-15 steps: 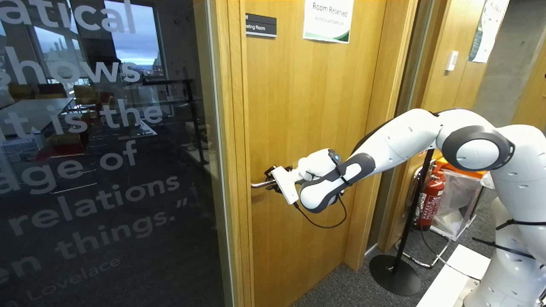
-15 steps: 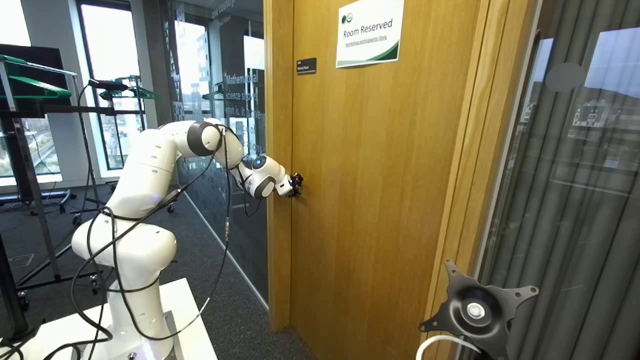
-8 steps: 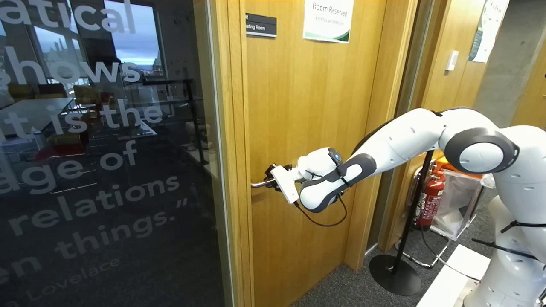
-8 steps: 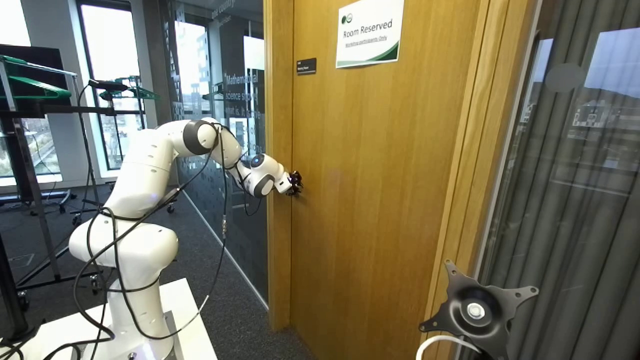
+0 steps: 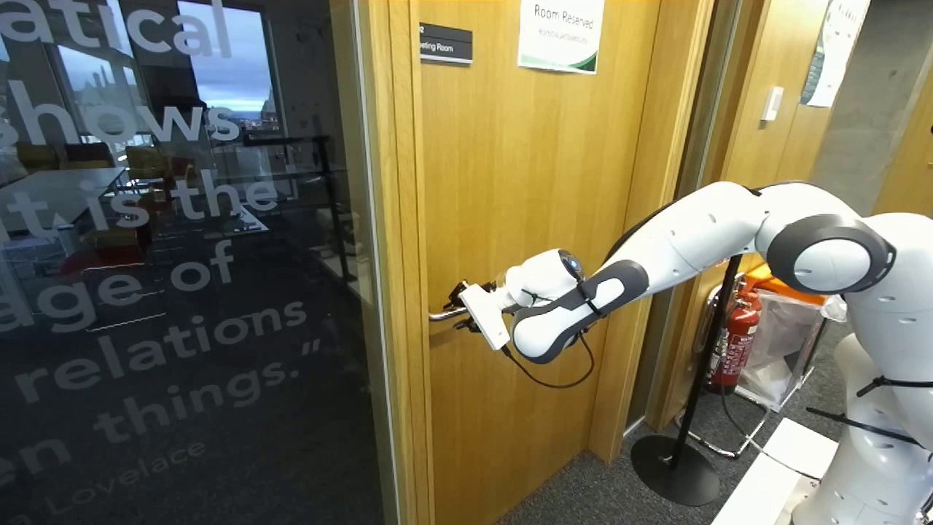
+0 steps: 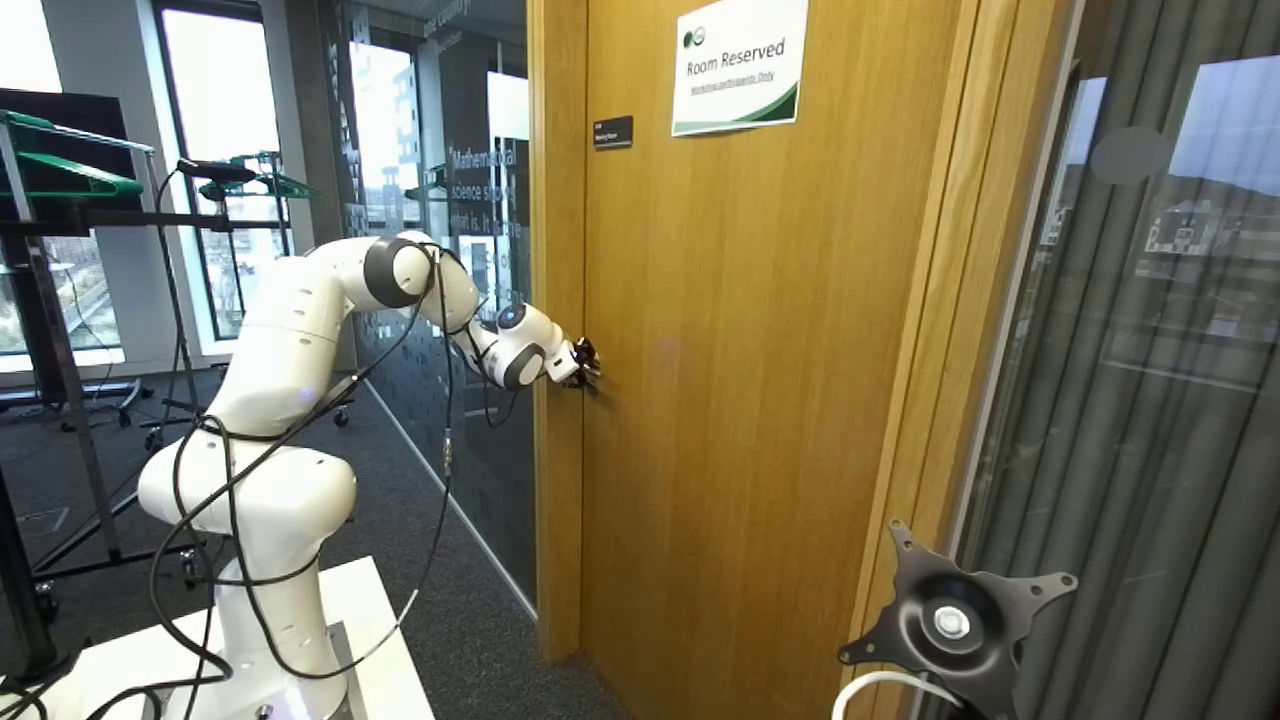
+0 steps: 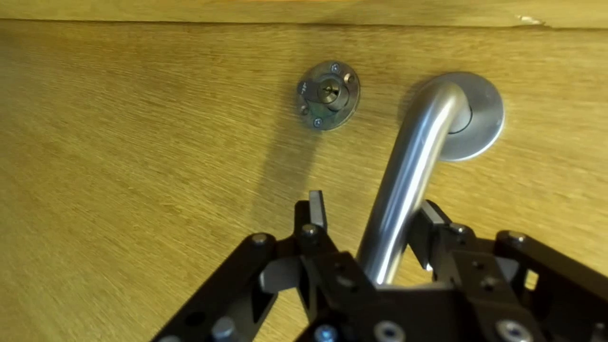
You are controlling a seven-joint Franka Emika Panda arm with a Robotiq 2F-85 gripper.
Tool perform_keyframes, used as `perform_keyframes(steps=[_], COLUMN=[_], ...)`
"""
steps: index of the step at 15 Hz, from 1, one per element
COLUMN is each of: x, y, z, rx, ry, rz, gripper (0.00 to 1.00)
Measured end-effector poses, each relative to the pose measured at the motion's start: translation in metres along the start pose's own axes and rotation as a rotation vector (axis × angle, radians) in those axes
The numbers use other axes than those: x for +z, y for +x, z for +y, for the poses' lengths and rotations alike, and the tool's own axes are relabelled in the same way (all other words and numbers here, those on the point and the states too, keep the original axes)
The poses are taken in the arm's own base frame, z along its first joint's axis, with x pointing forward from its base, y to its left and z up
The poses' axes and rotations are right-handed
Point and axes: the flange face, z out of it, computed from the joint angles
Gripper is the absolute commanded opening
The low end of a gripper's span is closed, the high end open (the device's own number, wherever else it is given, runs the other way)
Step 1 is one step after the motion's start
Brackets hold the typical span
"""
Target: Pull the handle down and open the door
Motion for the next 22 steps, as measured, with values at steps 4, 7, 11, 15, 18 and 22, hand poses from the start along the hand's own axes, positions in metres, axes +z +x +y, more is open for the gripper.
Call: perform_keyframes(steps=[4,7,11,15,18,22], x=[0.005,0.008,0.004,-0.006,-0.011,-0.013], y=[0.003,0.015,0.037,0.033,0.021,0.008], z=[0.006,0.008,0.001,-0.012,-0.016,-0.016], rx=[-0.006,-0.017,-0.039,-0.052,-0.040,-0.004], ry=[-0.011,-0.014,0.001,0.030,0.042,0.047], rz=[0.010,0.037,0.097,0.121,0.115,0.100], gripper=[1.00,1.00,1.00,1.00,1.00,1.00])
